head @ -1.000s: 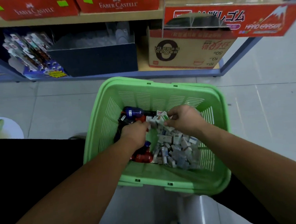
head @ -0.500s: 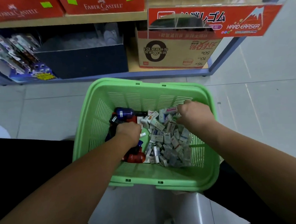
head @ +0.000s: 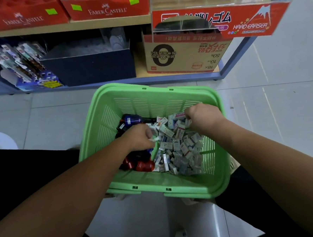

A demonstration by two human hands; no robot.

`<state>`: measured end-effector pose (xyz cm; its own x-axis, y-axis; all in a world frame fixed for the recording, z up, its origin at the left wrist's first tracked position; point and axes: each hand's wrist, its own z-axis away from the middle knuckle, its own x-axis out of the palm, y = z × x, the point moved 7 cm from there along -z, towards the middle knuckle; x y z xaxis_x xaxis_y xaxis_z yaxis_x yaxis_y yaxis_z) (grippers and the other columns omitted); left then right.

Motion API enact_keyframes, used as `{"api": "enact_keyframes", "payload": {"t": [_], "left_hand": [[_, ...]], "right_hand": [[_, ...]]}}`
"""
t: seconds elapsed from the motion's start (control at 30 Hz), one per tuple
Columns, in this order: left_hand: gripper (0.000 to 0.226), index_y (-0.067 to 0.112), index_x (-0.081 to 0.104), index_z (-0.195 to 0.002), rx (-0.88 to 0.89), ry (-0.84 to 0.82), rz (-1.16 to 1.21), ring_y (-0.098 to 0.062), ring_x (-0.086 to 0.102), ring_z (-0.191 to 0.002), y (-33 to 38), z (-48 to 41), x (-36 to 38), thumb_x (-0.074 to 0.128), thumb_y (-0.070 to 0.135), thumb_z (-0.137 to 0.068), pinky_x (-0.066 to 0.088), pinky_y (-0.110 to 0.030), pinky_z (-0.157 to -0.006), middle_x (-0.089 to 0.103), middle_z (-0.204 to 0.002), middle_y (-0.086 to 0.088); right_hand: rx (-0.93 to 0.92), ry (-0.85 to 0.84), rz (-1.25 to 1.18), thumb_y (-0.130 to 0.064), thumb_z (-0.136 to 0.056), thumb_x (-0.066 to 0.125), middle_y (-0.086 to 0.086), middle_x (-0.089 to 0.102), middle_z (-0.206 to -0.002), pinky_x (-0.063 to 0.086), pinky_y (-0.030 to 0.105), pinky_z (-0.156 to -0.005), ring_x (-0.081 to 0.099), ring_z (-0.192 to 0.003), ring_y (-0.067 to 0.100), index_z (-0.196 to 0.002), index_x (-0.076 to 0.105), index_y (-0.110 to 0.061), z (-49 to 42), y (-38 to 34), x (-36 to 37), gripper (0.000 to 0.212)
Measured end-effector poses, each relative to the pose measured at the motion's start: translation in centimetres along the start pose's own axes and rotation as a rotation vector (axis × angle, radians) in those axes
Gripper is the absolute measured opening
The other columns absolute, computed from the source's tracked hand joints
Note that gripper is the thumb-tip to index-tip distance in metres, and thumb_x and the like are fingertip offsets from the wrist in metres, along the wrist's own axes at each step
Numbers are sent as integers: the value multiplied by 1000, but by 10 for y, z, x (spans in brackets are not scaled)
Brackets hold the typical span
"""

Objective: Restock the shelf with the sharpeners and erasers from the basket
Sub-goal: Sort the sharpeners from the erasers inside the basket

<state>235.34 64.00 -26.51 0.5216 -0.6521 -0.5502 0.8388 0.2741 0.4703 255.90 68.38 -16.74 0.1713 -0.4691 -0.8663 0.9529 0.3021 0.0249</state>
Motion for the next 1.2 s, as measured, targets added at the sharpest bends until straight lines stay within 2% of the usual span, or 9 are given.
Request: {"api": "enact_keyframes", "payload": {"t": [0.17, 0.27, 0.37, 0.47, 0.53, 0.63, 0.77, 0.9, 1.2], "left_hand": [[17, 14, 70, -98, 148, 3, 361, -16, 67, -89, 69, 9, 5, 79, 10, -84, 57, -25, -76, 69, -97, -2], [23, 12, 71, -104, 224, -66, 408, -16, 69, -90, 102, 14, 27, 81, 9, -84, 58, -23, -76, 72, -102, -3], [28, 12, 72, -112, 257, -144, 431, -17, 73, -98, 111, 15, 50, 80, 7, -86, 60, -31, -88, 75, -106, -1], [22, 8, 76, -109, 215, -103, 479, -20, 76, -90, 95, 10, 47, 73, -2, -90, 61, -25, -71, 78, -101, -5], [15, 11, 77, -99, 176, 32, 406, -19, 74, -85, 70, 2, 30, 72, 0, -91, 59, -26, -70, 77, -95, -3], [10, 21, 74, -93, 120, 178, 41, -16, 69, -88, 24, -10, 8, 73, 11, -91, 59, -36, -84, 75, -97, 1], [34, 22, 70, -124, 131, 93, -304, -20, 64, -106, -6, -15, 15, 76, 28, -91, 54, -36, -90, 67, -125, 1], [38, 23, 65, -128, 203, 92, -409, -26, 62, -111, 2, -27, 29, 70, 37, -93, 51, -34, -84, 62, -127, 0], [21, 30, 64, -105, 153, 87, -267, -23, 63, -92, -3, -37, 37, 73, 42, -90, 50, -32, -72, 68, -106, 2]], "right_hand": [[-74, 111, -165, -39, -96, 69, 2, 70, -105, 53, 35, -76, 65, -99, 27, -107, 69, -26, 11, 13, -23, 17], [-126, 183, -207, -40, -96, 67, -1, 73, -103, 56, 38, -78, 66, -99, 26, -103, 71, -26, 25, 17, -23, 16], [-176, 222, -124, -37, -93, 67, -3, 74, -107, 55, 37, -80, 68, -101, 27, -107, 73, -28, 36, 12, -20, 18], [-224, 198, 33, -45, -94, 63, -5, 73, -107, 50, 34, -85, 69, -102, 25, -111, 70, -29, 39, 2, -12, 25], [-253, 154, 148, -53, -97, 61, -3, 72, -107, 48, 35, -90, 67, -103, 25, -110, 69, -25, 38, -7, -1, 31], [-261, 59, 160, -59, -98, 59, 1, 69, -109, 51, 39, -96, 65, -105, 25, -112, 68, -20, 35, -19, 12, 43], [-270, 17, -84, -60, -98, 60, -1, 68, -108, 56, 34, -85, 65, -99, 21, -117, 69, -23, 26, -35, 15, 43], [-231, -87, -321, -54, -97, 65, -1, 70, -115, 59, 43, -91, 66, -105, 21, -120, 69, -25, 20, -50, 32, 36], [-182, -124, -340, -37, -99, 67, 0, 73, -104, 61, 42, -85, 68, -94, 22, -109, 71, -26, 0, -47, 60, 16]]}}
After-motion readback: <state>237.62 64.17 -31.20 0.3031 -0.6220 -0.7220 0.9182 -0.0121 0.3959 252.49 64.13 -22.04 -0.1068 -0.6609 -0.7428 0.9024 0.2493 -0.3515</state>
